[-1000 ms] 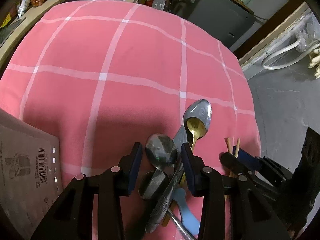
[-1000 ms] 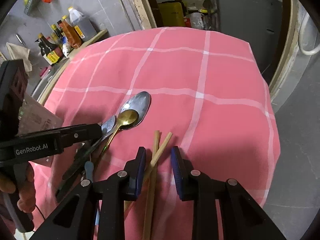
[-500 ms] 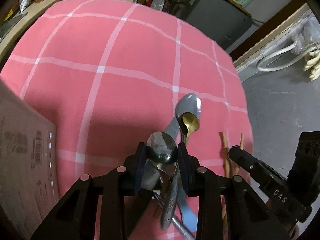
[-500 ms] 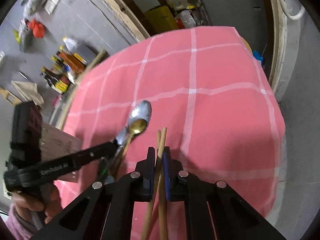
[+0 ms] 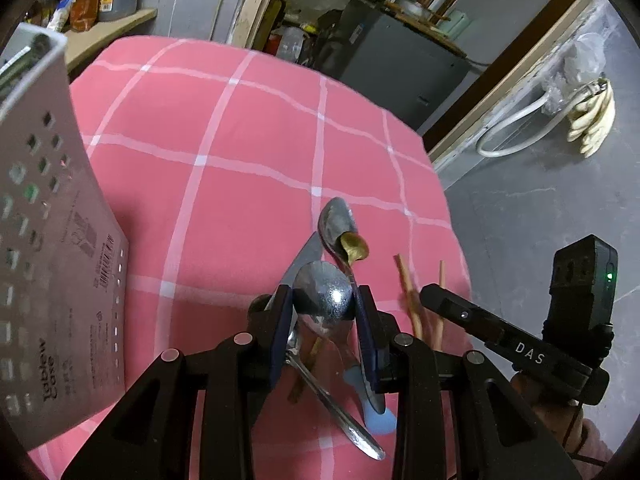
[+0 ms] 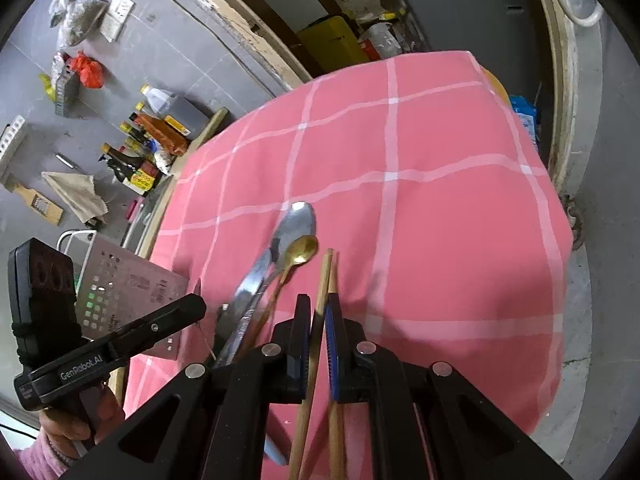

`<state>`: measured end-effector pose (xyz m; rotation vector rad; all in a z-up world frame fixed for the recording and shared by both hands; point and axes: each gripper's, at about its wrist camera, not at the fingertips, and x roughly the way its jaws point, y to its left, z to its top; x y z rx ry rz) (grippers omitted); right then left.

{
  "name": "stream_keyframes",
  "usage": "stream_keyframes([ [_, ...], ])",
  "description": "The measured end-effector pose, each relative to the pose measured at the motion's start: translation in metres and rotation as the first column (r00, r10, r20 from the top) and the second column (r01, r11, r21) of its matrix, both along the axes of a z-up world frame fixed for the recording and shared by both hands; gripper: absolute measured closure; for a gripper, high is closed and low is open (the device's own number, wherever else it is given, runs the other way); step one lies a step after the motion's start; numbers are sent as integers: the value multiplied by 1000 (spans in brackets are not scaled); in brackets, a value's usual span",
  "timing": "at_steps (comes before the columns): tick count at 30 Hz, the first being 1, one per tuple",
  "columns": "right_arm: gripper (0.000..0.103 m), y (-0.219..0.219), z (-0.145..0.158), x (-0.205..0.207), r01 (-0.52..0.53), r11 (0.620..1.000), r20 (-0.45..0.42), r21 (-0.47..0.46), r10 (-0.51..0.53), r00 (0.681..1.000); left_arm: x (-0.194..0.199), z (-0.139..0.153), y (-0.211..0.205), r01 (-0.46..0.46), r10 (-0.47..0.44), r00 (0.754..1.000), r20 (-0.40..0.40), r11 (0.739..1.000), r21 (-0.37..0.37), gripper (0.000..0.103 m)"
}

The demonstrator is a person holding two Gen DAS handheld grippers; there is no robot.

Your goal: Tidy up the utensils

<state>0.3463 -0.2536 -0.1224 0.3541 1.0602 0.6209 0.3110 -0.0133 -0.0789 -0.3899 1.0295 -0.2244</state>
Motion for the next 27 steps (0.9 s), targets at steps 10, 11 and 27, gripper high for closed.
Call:
stream_keyframes([
  [10, 97, 7, 28, -16, -29, 999, 131, 34, 24, 991, -4, 18, -9, 36, -39, 992, 121, 999, 27, 103],
  [11, 97, 9, 30, -17, -32, 999, 136, 24, 28, 990, -1, 16, -10, 41, -44, 993, 114, 999, 31, 103],
  [27, 92, 15, -10, 2, -29, 982, 17, -184, 33, 999, 65, -53, -17, 58, -73, 986, -151, 993, -100, 103],
])
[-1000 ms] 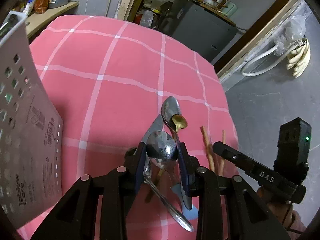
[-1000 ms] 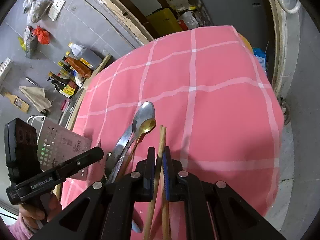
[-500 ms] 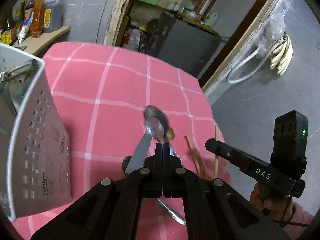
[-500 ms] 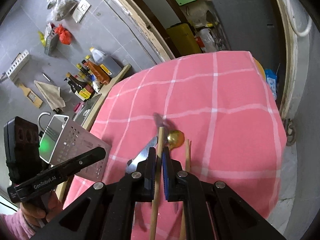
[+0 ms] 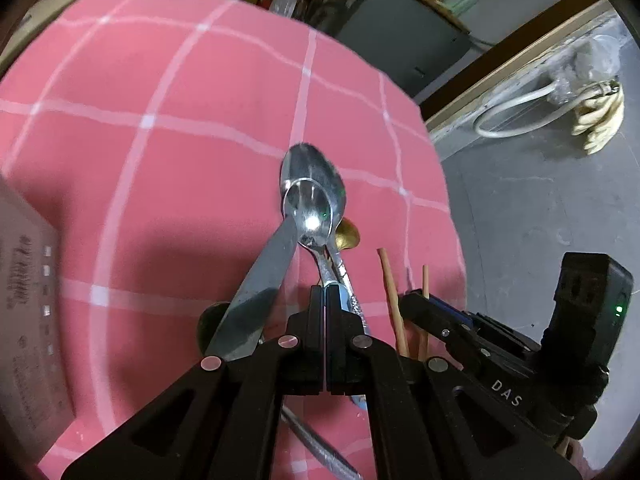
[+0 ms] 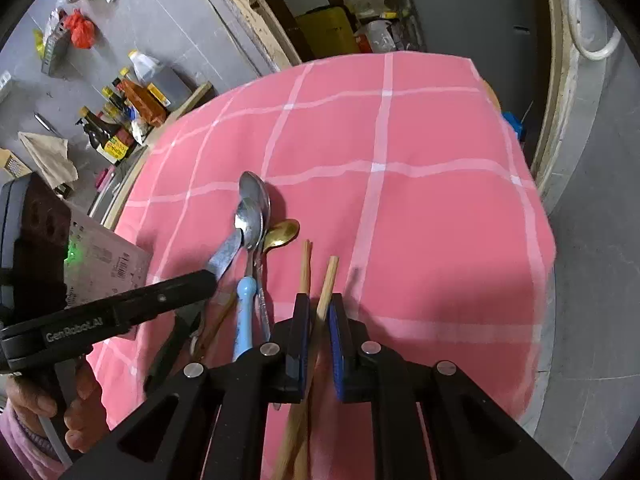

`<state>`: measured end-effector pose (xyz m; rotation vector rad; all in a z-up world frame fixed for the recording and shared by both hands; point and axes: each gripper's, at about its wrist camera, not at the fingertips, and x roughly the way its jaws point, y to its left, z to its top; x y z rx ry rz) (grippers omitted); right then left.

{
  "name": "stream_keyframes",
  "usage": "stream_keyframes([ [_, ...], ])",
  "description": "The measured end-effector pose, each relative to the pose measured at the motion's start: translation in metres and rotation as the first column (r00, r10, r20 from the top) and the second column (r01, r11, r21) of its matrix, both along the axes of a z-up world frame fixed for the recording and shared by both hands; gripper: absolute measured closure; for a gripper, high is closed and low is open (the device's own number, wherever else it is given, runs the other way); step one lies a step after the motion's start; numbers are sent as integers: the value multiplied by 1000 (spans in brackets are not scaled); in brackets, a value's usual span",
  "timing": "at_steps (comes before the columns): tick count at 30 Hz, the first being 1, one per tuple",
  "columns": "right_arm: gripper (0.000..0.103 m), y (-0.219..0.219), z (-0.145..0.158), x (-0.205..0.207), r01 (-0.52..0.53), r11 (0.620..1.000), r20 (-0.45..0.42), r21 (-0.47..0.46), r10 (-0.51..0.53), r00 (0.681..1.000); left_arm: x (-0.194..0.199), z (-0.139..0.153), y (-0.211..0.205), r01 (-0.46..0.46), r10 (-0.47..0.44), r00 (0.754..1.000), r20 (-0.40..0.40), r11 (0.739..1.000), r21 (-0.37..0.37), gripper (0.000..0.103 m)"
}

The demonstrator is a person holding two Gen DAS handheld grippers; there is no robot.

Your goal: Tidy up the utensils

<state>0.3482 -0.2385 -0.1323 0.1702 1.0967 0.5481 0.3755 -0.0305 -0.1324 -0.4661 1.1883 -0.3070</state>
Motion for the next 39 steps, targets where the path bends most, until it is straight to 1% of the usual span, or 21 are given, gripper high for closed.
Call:
stream_keyframes([
  [4, 92, 4, -1, 5, -43, 999, 2, -8, 43, 999, 4, -9, 0, 1, -3, 999, -40, 999, -41, 103],
  [6, 91, 4, -1, 5, -68, 998, 6, -10, 68, 998, 5, -12, 1, -11, 9, 999, -53, 999, -47, 99],
  [8, 91, 4, 0, 4, -94, 995, 10, -20, 94, 995, 7, -12, 6, -30, 26, 998, -64, 998, -63, 81],
  [10, 91, 5, 0, 1, -118, 992, 18, -46, 119, 993, 10, -12, 10, -39, 32, 997, -74, 995, -91, 79],
  [16, 85, 17, -3, -3, -163, 978, 29, -129, 168, 985, 16, -8, 1, 2, -4, 997, -75, 999, -35, 79],
  [21, 85, 24, -4, 2, -167, 973, 38, -156, 175, 984, 22, -9, -5, 13, -17, 995, -95, 999, -40, 80],
  [22, 85, 25, -4, 4, -172, 973, 34, -157, 179, 983, 23, -10, -5, 17, -20, 995, -95, 999, -36, 82],
  [23, 87, 27, -4, 5, -180, 970, 34, -164, 188, 982, 23, -10, -5, 21, -23, 995, -96, 999, -29, 85],
  [25, 89, 32, -5, 5, -199, 959, 42, -200, 212, 976, 24, -11, -4, 17, -19, 995, -101, 1000, -21, 90],
  [28, 94, 36, -5, 3, -216, 945, 51, -245, 235, 971, 27, -13, -4, 11, -14, 993, -115, 1000, -28, 94],
  [31, 97, 29, -5, 3, -193, 955, 37, -223, 206, 978, 27, -11, -9, 24, -25, 994, -111, 1000, -7, 98],
  [33, 97, 18, -5, 5, -159, 972, 1, -174, 161, 987, 24, -11, -10, 38, -39, 993, -112, 999, -9, 98],
  [36, 97, 5, -5, 1, -123, 985, -36, -124, 120, 992, 19, -12, -9, 49, -52, 991, -127, 998, -27, 98],
  [39, 97, -13, -8, -5, -61, 997, -87, -38, 58, 995, 14, -14, -8, 63, -69, 984, -166, 997, -43, 98],
])
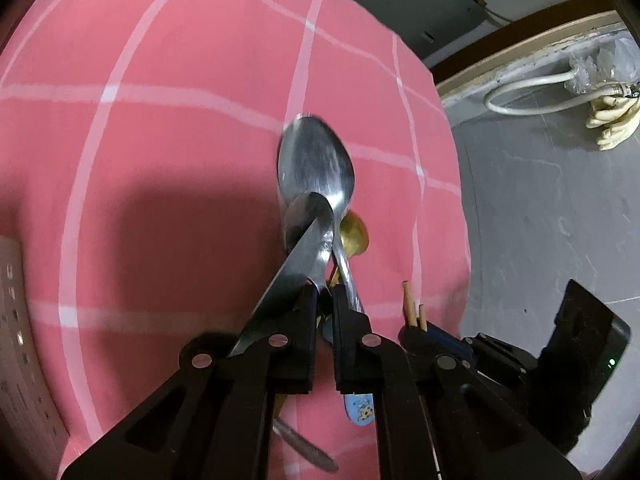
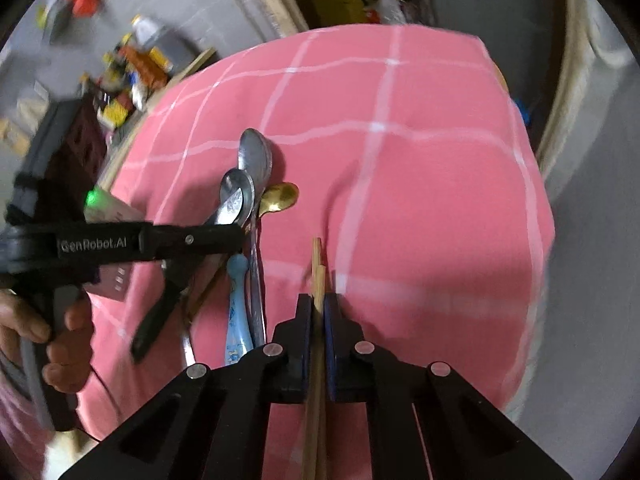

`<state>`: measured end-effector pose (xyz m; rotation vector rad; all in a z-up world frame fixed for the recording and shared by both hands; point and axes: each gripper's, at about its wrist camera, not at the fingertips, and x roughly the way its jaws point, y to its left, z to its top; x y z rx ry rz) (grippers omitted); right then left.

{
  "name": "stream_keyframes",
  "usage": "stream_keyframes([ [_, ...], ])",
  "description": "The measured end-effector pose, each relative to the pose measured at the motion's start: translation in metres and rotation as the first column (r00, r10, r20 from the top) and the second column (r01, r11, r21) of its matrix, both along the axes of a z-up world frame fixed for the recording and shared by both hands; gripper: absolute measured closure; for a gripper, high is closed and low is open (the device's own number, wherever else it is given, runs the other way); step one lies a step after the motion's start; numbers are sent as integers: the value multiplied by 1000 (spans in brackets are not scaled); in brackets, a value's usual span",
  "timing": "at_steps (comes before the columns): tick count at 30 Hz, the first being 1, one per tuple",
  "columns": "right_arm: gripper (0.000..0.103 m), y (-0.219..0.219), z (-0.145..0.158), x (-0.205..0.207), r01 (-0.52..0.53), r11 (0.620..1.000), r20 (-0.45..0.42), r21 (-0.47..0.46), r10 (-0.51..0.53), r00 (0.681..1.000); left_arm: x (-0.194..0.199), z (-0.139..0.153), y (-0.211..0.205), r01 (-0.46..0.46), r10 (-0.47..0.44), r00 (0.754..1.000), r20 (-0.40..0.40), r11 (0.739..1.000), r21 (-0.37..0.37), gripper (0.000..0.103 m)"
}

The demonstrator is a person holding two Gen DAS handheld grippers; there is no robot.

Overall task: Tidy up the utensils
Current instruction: 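Grasp the blue child's spoon with the left tool while the right tool holds chopsticks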

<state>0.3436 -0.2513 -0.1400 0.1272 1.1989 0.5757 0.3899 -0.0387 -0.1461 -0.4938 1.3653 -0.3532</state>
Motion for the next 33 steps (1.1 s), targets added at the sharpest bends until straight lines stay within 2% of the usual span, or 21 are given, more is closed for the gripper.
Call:
stream_keyframes([
  [3, 97, -8, -2, -9, 37, 999, -21, 28, -37, 999, -4, 1, 3, -4, 4, 1000, -25, 1000, 4, 98],
  [12, 97, -14, -3, -10, 44, 998, -30, 53, -43, 999, 0, 6, -5, 36, -31, 994, -101, 998, 49, 95],
  [17, 97, -18, -4, -9, 44, 997, -42, 68, -42, 998, -8, 8, -4, 38, -33, 992, -121, 999, 35, 83],
  [24, 97, -17, -3, -10, 28, 998, -51, 64, -24, 998, -8, 9, -10, 32, -26, 986, -166, 999, 34, 77],
  [33, 97, -23, -5, -18, 22, 997, -61, 75, -18, 998, -6, 14, -31, 36, -8, 986, -169, 986, 165, 75],
])
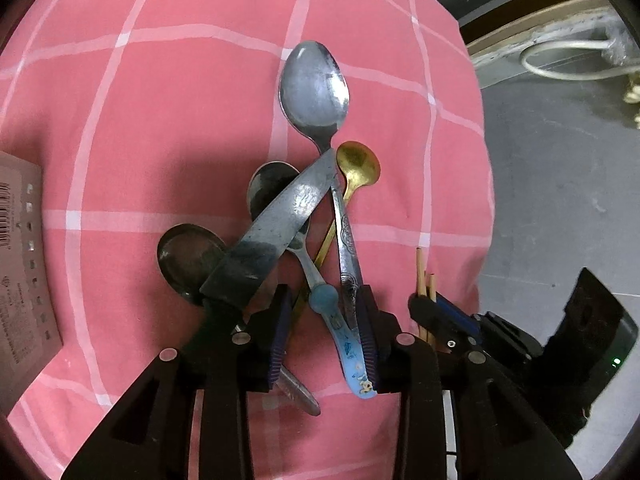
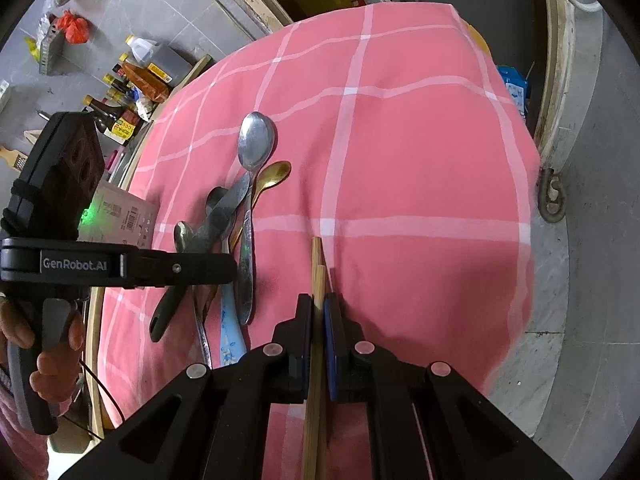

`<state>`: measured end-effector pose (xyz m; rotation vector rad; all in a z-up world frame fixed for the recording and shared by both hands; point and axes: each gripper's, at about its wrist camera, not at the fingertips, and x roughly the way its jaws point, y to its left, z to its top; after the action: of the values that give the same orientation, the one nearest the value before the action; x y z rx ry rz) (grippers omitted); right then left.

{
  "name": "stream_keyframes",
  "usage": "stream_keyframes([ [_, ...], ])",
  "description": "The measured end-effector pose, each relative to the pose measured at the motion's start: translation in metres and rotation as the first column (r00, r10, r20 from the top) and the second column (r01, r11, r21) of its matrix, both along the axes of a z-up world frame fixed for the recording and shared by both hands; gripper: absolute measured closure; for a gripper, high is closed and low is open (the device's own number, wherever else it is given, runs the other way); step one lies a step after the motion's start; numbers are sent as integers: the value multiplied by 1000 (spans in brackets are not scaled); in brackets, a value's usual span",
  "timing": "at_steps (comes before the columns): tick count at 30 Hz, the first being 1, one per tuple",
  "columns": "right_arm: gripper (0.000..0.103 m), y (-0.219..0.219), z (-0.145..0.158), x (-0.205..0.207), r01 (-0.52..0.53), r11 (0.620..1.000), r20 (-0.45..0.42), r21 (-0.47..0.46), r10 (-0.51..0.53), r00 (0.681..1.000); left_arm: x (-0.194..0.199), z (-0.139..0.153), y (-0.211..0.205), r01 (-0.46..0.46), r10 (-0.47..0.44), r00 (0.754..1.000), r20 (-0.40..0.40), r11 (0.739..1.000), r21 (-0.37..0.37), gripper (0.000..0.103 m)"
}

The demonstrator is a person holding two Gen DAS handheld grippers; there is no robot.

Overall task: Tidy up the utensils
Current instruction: 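Grasp the blue child's spoon with the left tool while the right tool holds chopsticks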

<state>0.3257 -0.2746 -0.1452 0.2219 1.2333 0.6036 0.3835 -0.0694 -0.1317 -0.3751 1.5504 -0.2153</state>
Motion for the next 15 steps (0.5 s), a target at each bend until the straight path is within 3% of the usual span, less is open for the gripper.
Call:
stream_keyframes([
  [8, 97, -2, -1, -5, 11, 1000, 11, 15, -11, 1000, -10, 5, -28, 34, -48, 996, 72, 981, 190, 75],
  [15, 97, -12, -2, -12, 11, 999, 18, 38, -12, 1000, -23, 6, -36, 39, -70, 989, 130, 974, 222, 83],
])
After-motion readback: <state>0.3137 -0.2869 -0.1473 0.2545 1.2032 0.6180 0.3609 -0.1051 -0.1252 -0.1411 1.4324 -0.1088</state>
